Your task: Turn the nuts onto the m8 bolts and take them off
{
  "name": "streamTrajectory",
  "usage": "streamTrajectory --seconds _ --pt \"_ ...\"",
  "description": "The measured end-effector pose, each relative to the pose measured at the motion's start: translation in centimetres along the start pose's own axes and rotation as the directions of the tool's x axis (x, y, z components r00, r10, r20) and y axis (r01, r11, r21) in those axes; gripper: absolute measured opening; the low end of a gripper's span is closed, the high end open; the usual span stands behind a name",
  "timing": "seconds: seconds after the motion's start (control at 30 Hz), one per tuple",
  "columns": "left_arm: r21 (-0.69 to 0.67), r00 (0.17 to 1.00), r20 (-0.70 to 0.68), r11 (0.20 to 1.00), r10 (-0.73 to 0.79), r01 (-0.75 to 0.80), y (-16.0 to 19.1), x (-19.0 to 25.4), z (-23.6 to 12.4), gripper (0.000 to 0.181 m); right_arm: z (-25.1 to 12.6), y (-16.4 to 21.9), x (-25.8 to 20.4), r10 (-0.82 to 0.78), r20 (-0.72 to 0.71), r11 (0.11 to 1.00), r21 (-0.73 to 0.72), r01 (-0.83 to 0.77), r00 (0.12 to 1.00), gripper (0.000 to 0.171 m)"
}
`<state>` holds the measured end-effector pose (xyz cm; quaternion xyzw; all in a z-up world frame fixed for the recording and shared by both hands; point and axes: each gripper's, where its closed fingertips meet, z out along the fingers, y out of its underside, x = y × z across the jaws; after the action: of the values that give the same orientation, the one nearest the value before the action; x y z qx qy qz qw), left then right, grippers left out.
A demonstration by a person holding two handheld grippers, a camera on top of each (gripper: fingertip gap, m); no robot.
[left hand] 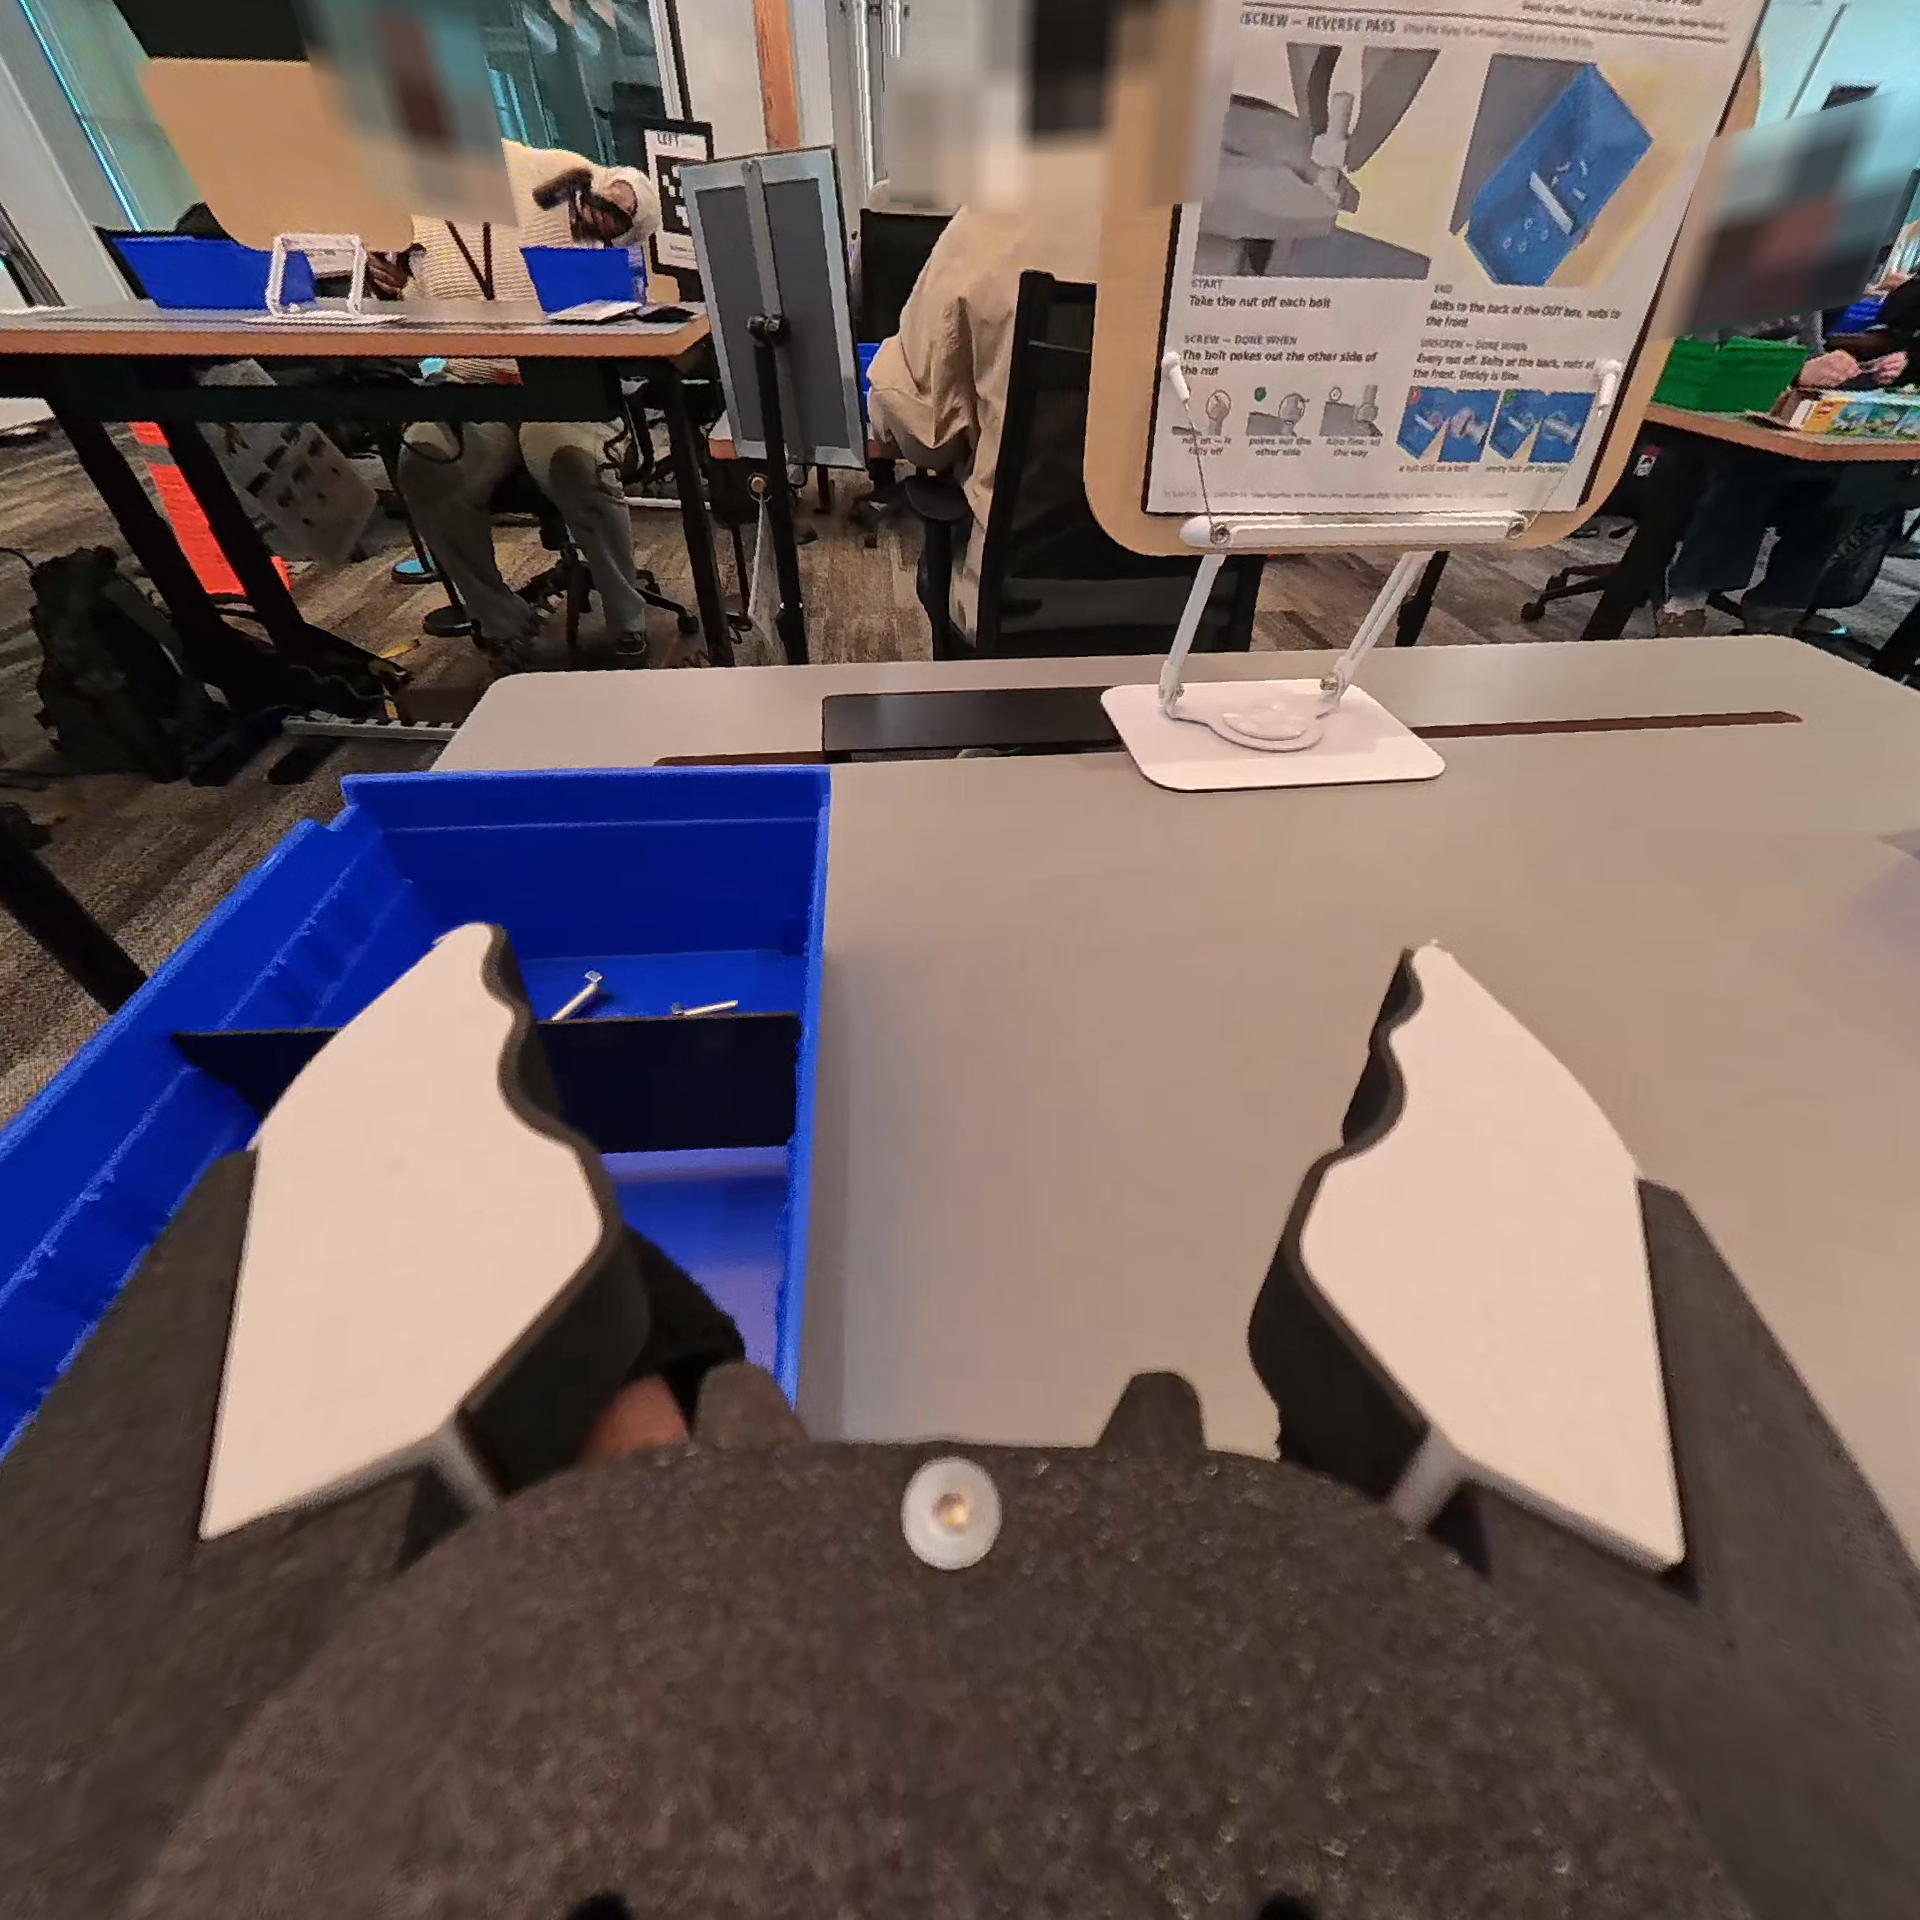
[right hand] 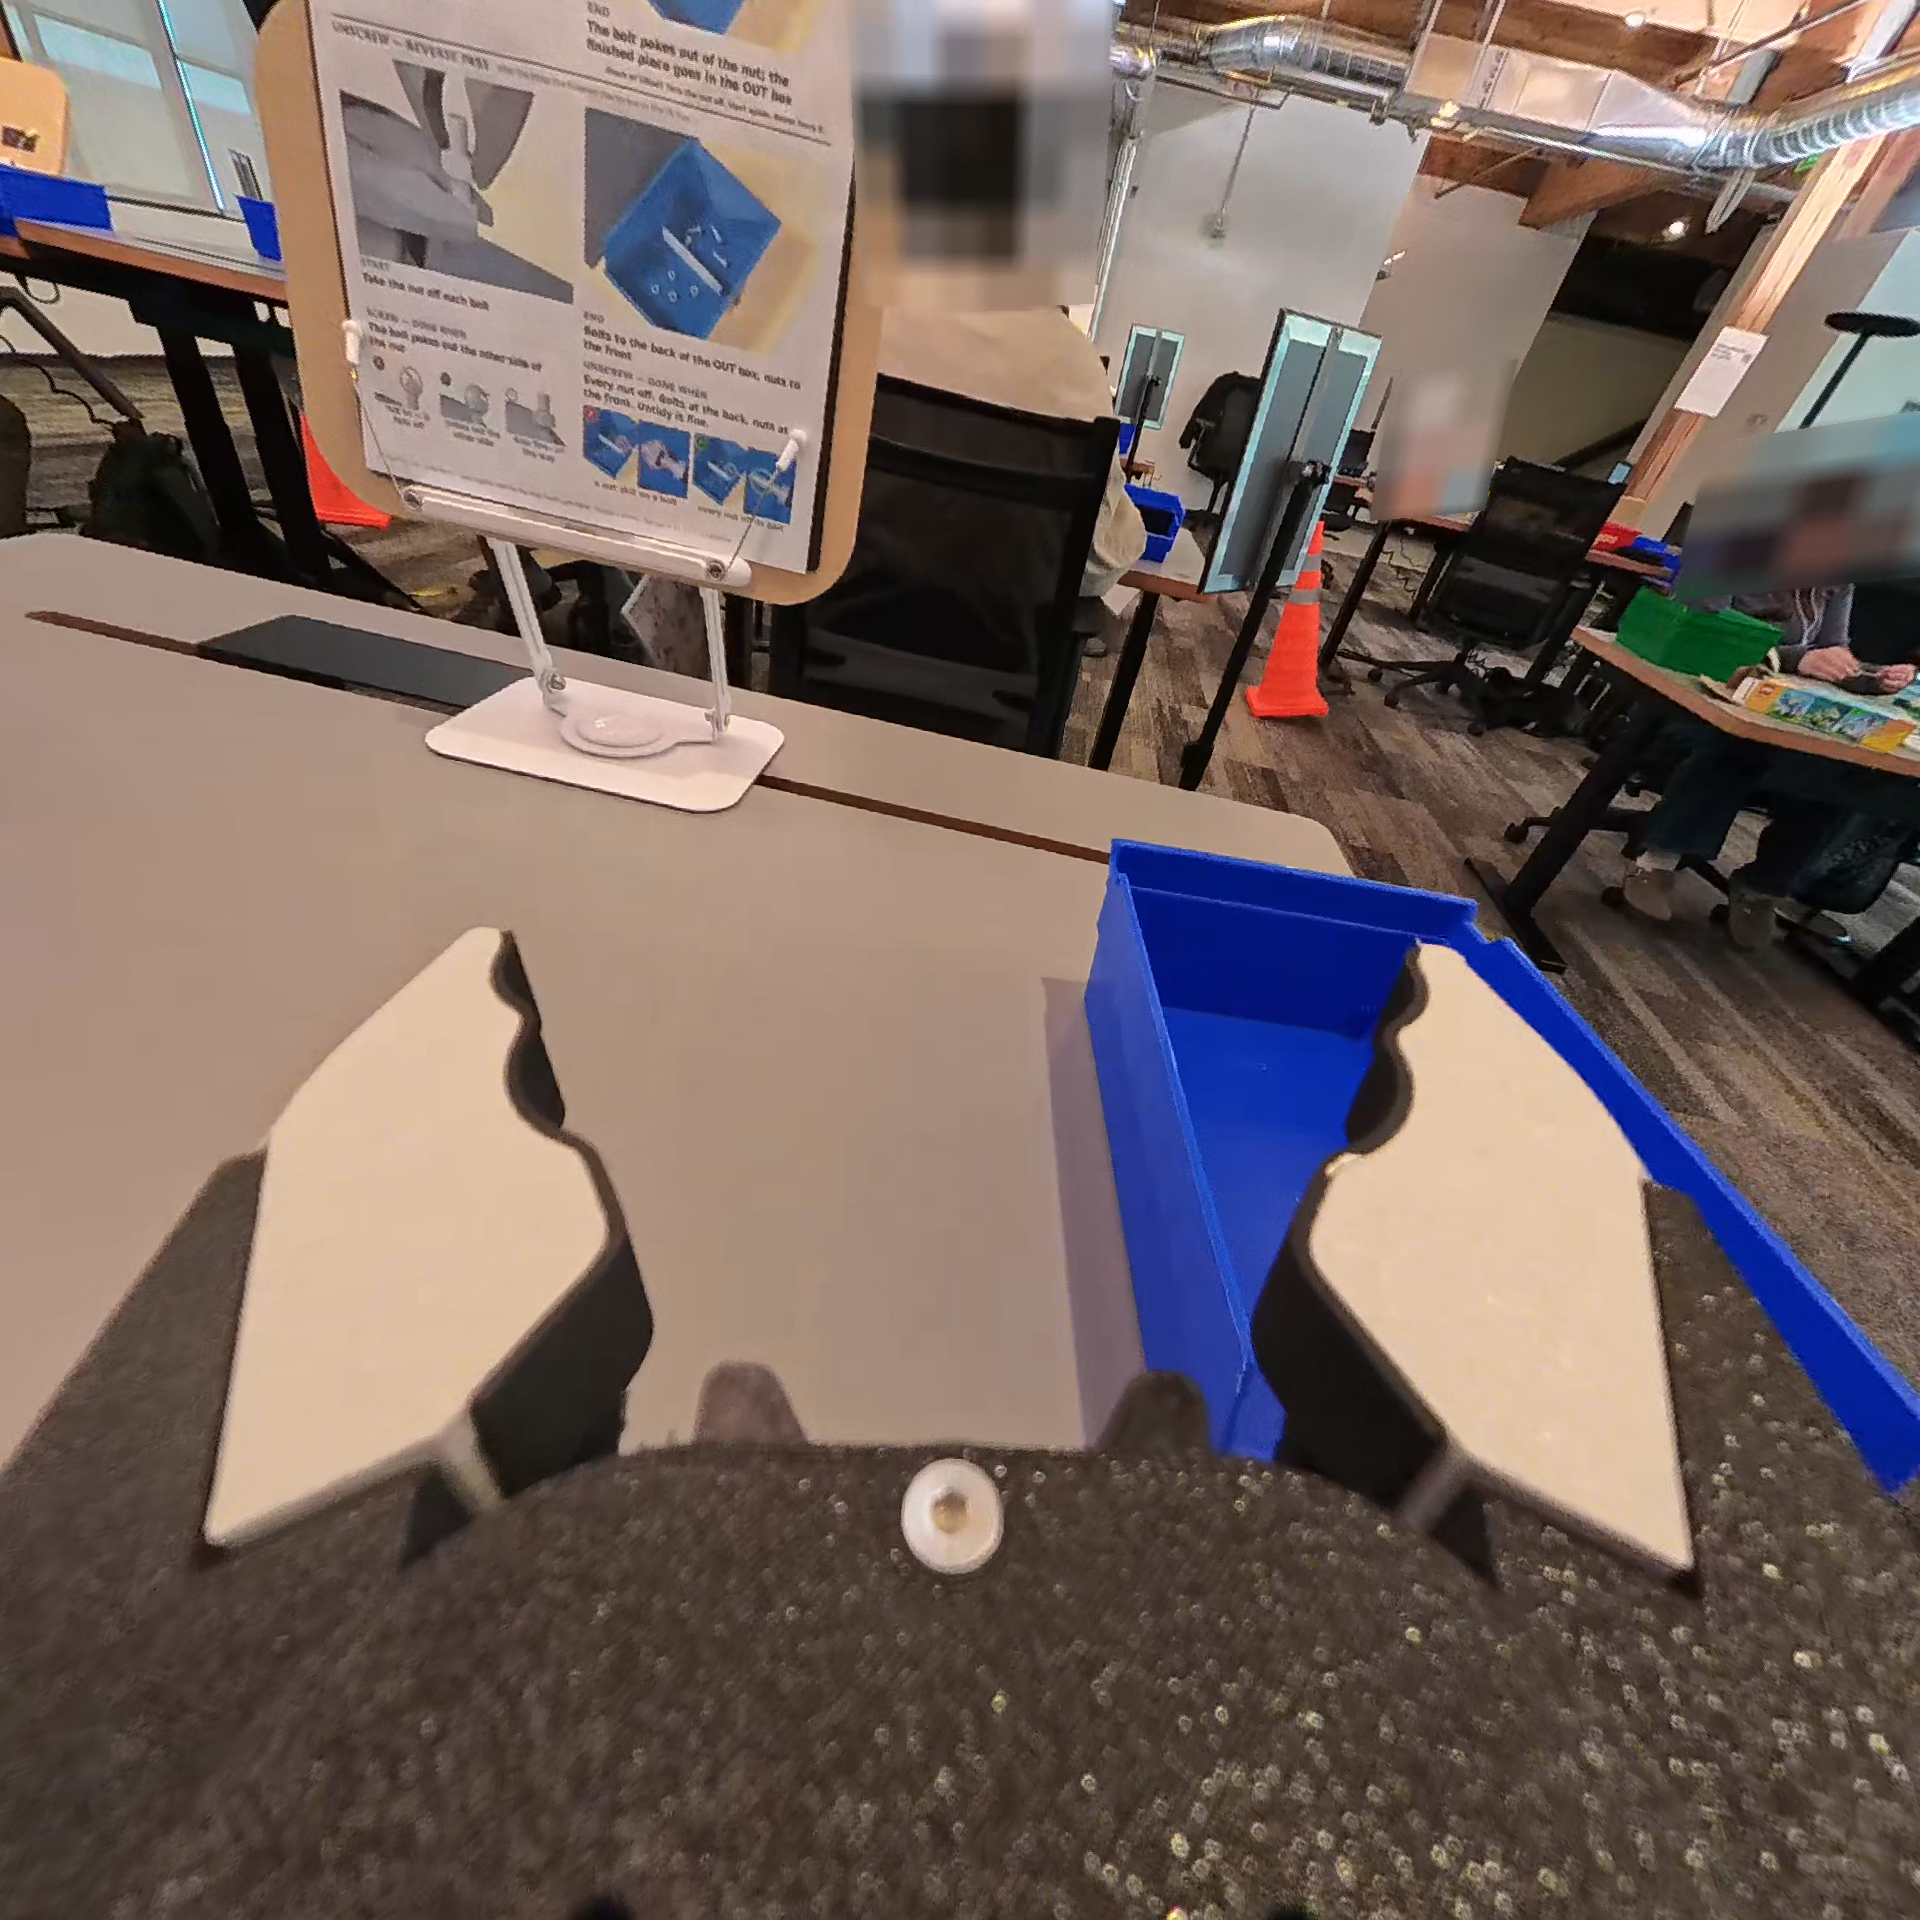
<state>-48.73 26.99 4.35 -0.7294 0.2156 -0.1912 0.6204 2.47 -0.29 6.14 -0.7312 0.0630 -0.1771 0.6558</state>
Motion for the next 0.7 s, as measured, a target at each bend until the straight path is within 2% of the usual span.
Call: streamTrajectory --seconds 0.43,0.7 --pt "-0.023 1.000 0.008 1.000 -0.015 0.015 0.5 -1.7 0.1 0.147 0.2 -0.1 -0.3 -0.013 0.012 1.000 -0.015 0.014 1.000 0.146" --pt "-0.059 0.999 0.047 0.998 -0.014 0.017 0.3 -4.5 -1.2 0.147 0.2 0.3 -0.3 -0.018 0.020 0.999 -0.028 0.019 1.000 0.146"
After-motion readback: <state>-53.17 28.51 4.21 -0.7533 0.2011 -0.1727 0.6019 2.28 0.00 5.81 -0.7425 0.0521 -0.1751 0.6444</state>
